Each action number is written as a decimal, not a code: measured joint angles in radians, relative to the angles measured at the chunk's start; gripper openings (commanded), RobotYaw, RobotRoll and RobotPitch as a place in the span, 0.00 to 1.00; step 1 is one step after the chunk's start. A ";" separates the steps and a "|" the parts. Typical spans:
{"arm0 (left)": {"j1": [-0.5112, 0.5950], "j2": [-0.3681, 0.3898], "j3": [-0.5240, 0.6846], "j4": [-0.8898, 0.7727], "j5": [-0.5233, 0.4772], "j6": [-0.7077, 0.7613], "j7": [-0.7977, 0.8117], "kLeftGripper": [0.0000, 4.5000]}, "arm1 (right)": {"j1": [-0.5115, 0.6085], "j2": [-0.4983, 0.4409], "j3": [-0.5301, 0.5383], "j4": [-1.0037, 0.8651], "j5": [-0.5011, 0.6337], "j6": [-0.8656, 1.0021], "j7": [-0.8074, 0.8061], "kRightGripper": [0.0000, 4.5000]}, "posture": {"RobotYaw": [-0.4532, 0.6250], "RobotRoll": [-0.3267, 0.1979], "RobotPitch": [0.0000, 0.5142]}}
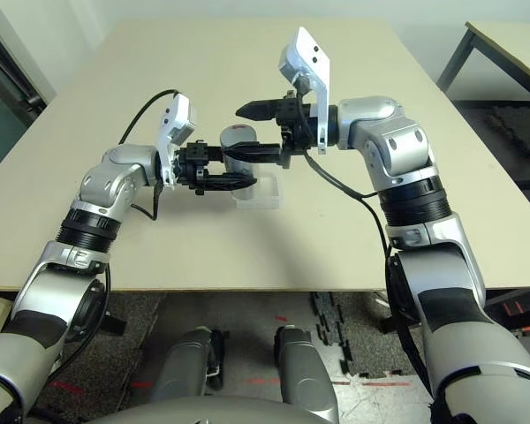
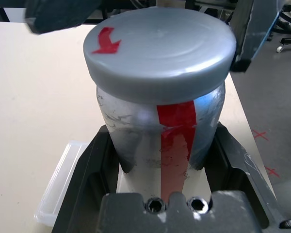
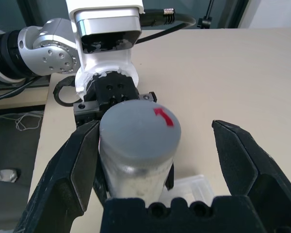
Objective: Pour the medicine from the bottle into the box.
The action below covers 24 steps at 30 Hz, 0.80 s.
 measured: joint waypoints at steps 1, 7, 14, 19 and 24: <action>0.000 0.000 0.000 0.000 0.000 0.000 0.001 0.59 | 0.004 -0.007 0.000 -0.001 0.002 0.001 0.000 1.00 | 0.39 0.62 0.20; 0.010 0.011 0.008 -0.013 -0.002 -0.003 -0.015 0.59 | 0.016 -0.057 -0.044 0.033 -0.012 0.003 -0.035 1.00 | 0.39 0.62 0.19; 0.016 0.010 0.002 -0.020 -0.002 -0.004 -0.028 0.59 | 0.016 -0.060 -0.064 0.058 -0.026 0.002 -0.047 1.00 | 0.39 0.62 0.19; 0.019 0.010 0.002 -0.021 -0.002 -0.004 -0.028 0.59 | 0.016 -0.062 -0.066 0.060 -0.028 0.002 -0.045 1.00 | 0.39 0.62 0.19; 0.019 0.013 0.002 -0.019 -0.002 -0.009 -0.028 0.59 | 0.044 -0.120 -0.066 0.069 -0.038 0.004 -0.025 1.00 | 0.39 0.62 0.19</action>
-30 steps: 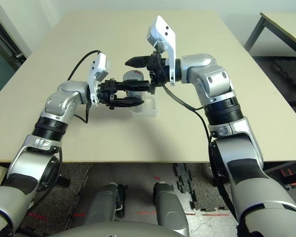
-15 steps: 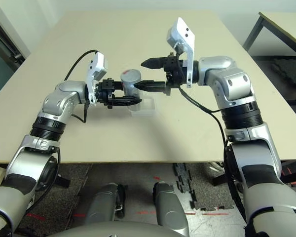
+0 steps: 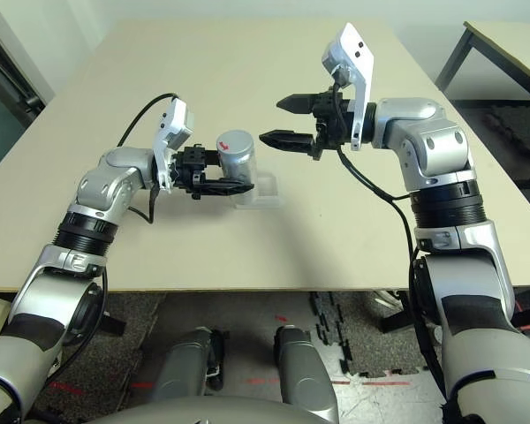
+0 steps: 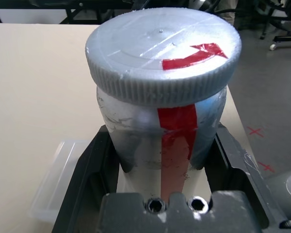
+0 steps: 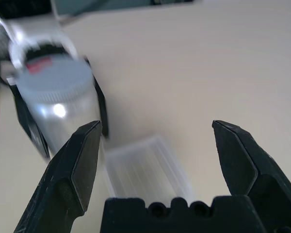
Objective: Pour the medicine from the bottle into the box.
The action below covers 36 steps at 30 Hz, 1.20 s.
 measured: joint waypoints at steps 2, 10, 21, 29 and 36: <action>0.000 0.000 0.000 0.004 0.000 -0.007 0.000 0.59 | 0.023 -0.028 0.000 0.000 -0.002 0.013 0.015 1.00 | 0.39 0.62 0.19; -0.002 0.000 0.000 0.043 0.001 -0.032 0.000 0.59 | 0.069 -0.085 -0.001 -0.151 0.072 0.175 0.085 1.00 | 0.38 0.62 0.18; -0.032 0.000 0.000 0.084 0.011 -0.075 -0.011 0.59 | 0.029 0.021 -0.005 -0.223 0.135 0.231 0.012 1.00 | 0.39 0.62 0.18; -0.041 -0.001 0.000 0.097 0.014 -0.088 -0.020 0.59 | 0.002 0.114 0.003 -0.163 0.114 0.160 -0.026 1.00 | 0.39 0.62 0.17; -0.045 -0.002 0.000 0.098 0.014 -0.088 -0.021 0.59 | -0.003 0.152 0.009 -0.150 0.103 0.132 -0.026 1.00 | 0.40 0.62 0.17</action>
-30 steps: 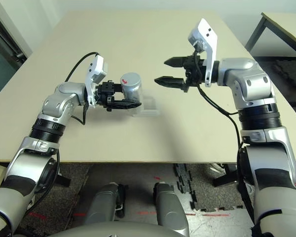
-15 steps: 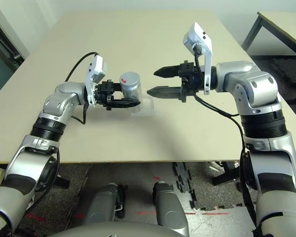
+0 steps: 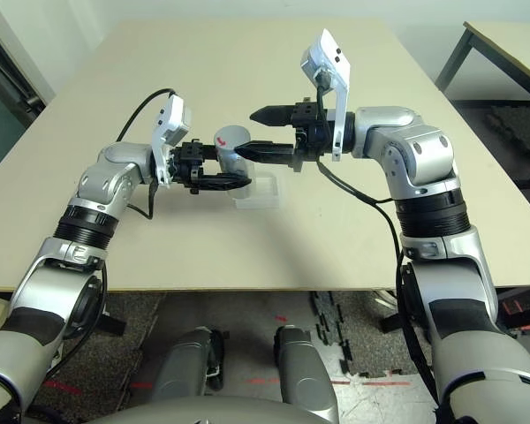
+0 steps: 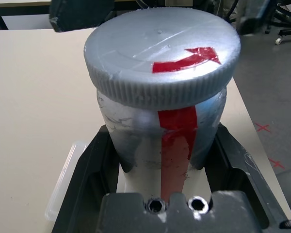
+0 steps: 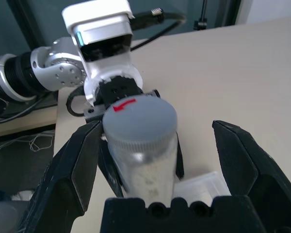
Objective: Pour the medicine from the bottle into the box.
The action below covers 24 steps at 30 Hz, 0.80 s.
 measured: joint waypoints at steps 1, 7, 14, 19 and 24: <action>0.000 0.000 0.000 0.000 0.000 0.000 0.000 0.59 | 0.000 0.002 0.002 0.000 -0.001 -0.004 0.001 1.00 | 0.40 0.62 0.17; 0.000 -0.001 -0.001 0.000 0.000 0.002 -0.001 0.59 | -0.001 0.019 0.009 -0.001 -0.002 -0.007 0.004 1.00 | 0.39 0.62 0.17; 0.000 -0.005 -0.003 -0.001 0.000 0.008 -0.002 0.59 | -0.006 0.025 0.025 -0.008 -0.001 -0.007 0.009 0.92 | 0.39 0.62 0.17; 0.000 -0.005 -0.005 -0.007 0.001 0.010 -0.006 0.59 | -0.009 0.026 0.025 -0.018 -0.001 -0.007 0.012 0.56 | 0.39 0.62 0.17; 0.000 -0.003 -0.005 -0.014 0.003 0.012 -0.006 0.59 | -0.011 0.026 0.025 -0.018 0.000 -0.007 0.013 0.56 | 0.39 0.62 0.18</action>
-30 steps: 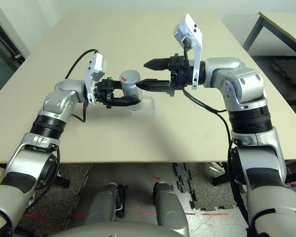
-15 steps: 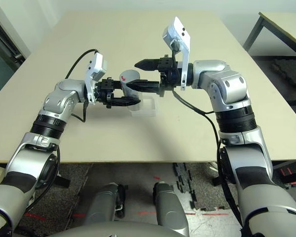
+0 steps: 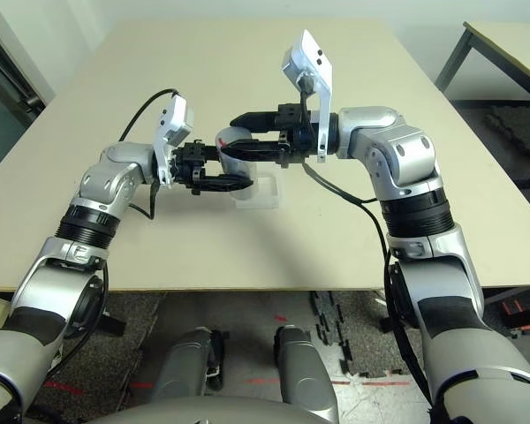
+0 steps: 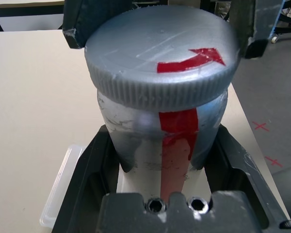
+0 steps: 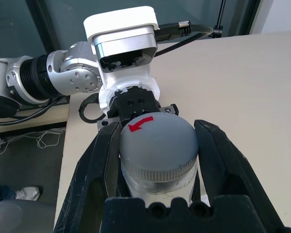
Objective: Pour the medicine from the bottle into the box.
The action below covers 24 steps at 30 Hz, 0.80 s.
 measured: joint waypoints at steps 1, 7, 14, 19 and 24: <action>0.000 0.000 0.000 -0.001 0.000 0.001 0.000 0.59 | 0.000 0.000 0.000 0.000 0.000 0.000 0.000 0.56 | 0.39 0.62 0.18; 0.000 0.004 0.000 -0.007 0.000 0.005 -0.001 0.59 | -0.007 0.000 0.000 0.000 0.001 0.007 0.001 0.56 | 0.39 0.62 0.18; 0.001 0.008 0.002 -0.011 0.000 0.007 -0.003 0.59 | -0.019 0.001 0.000 -0.003 0.011 0.038 -0.007 0.56 | 0.39 0.62 0.17; 0.001 0.012 0.005 -0.011 0.000 0.004 -0.010 0.59 | -0.031 0.002 -0.001 -0.007 0.026 0.071 -0.019 0.56 | 0.39 0.62 0.17; 0.001 0.014 0.012 -0.013 -0.001 -0.005 -0.015 0.59 | -0.044 0.007 -0.008 -0.016 0.044 0.096 -0.037 0.56 | 0.39 0.62 0.17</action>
